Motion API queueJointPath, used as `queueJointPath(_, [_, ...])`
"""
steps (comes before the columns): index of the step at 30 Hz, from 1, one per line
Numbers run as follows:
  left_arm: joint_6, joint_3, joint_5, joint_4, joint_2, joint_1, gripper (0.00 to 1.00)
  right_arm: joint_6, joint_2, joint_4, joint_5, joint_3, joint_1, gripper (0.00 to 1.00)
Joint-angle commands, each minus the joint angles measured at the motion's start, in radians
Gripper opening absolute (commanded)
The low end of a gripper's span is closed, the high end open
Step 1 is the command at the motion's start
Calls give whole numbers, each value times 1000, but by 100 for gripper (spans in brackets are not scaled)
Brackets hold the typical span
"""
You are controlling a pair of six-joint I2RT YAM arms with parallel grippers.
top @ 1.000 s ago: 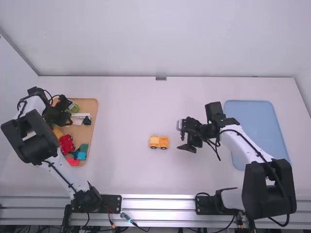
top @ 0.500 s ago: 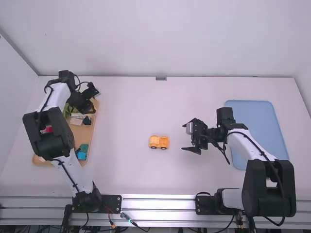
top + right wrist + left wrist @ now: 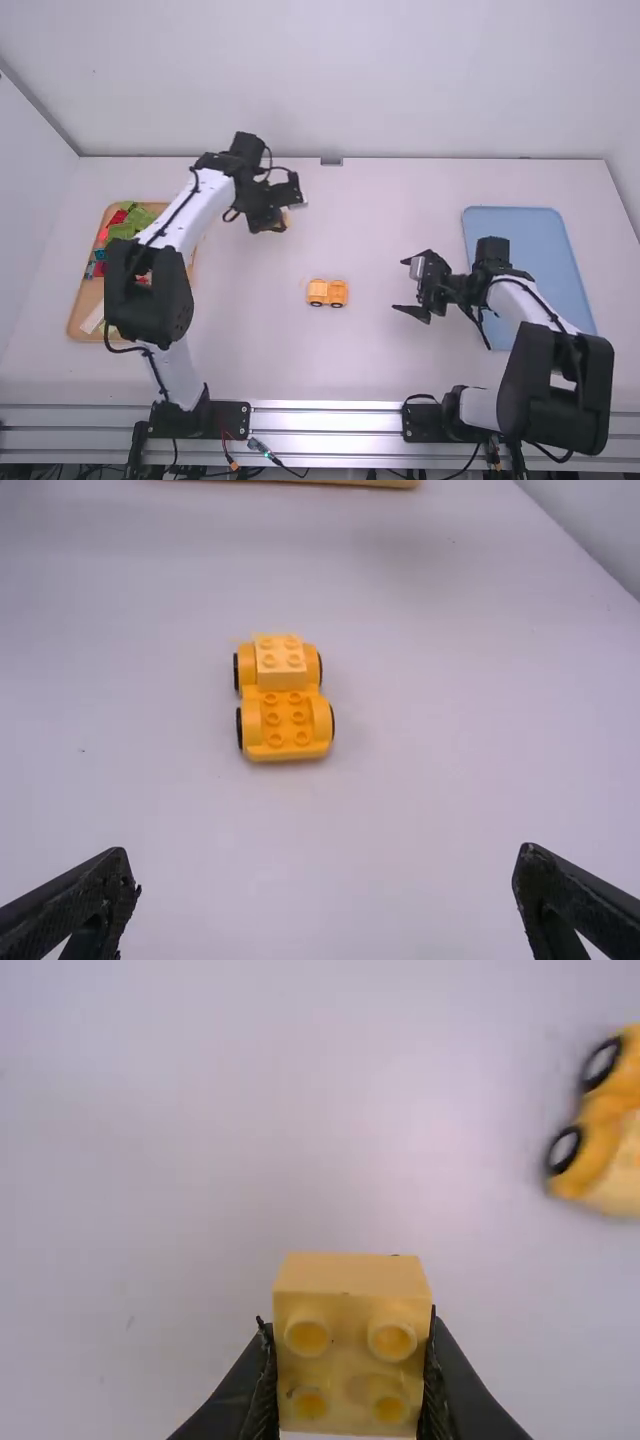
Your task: Assemble lego blocks to make yellow taxi
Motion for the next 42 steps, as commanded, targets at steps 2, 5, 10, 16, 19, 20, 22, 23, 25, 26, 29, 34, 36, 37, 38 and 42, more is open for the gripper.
queueJointPath(2, [-6,-33,31,21,-19,-116,2,-23,-1,-6,-21,-10,-46,99])
queueJointPath(5, [-32,-44,31,50,-19,-181,2,-45,-1,-34,3,-10,-73,99])
queueJointPath(10, [-112,-50,-18,112,9,-275,2,-103,-1,-112,18,-10,-142,99])
queueJointPath(16, [-117,-48,-26,158,81,-369,2,-157,-1,-201,-11,-10,-283,99])
queueJointPath(19, [-151,-48,-21,180,108,-399,2,-152,-1,-212,-19,-10,-341,99])
queueJointPath(20, [-154,-48,-20,180,109,-404,2,-150,-1,-212,-19,-10,-346,99])
queueJointPath(22, [-167,-48,-20,189,117,-429,2,-136,-1,-211,-26,-10,-373,99])
queueJointPath(23, [-175,-48,-21,193,119,-441,2,-134,-1,-211,-30,-10,-380,99])
queueJointPath(25, [-194,-48,-20,201,126,-469,2,-134,-1,-211,-37,-9,-397,99])
queueJointPath(26, [-195,-49,-21,203,130,-479,2,-134,-1,-211,-36,-9,-402,99])
queueJointPath(29, [-229,-48,-24,230,167,-515,2,-134,-1,-212,-35,-9,-423,99])
queueJointPath(34, [-264,-37,-88,247,233,-569,2,-124,-1,-214,-38,-9,-454,99])
queueJointPath(36, [-271,-8,-110,235,258,-590,2,-119,-1,-216,-38,-9,-461,99])
queueJointPath(37, [-269,0,-107,230,265,-594,2,-120,-1,-216,-37,-9,-461,99])
queueJointPath(38, [-269,11,-106,227,274,-601,2,-120,-1,-216,-38,-9,-460,99])
queueJointPath(42, [-274,56,-119,209,325,-605,1,-119,-1,-216,-40,-9,-444,99])
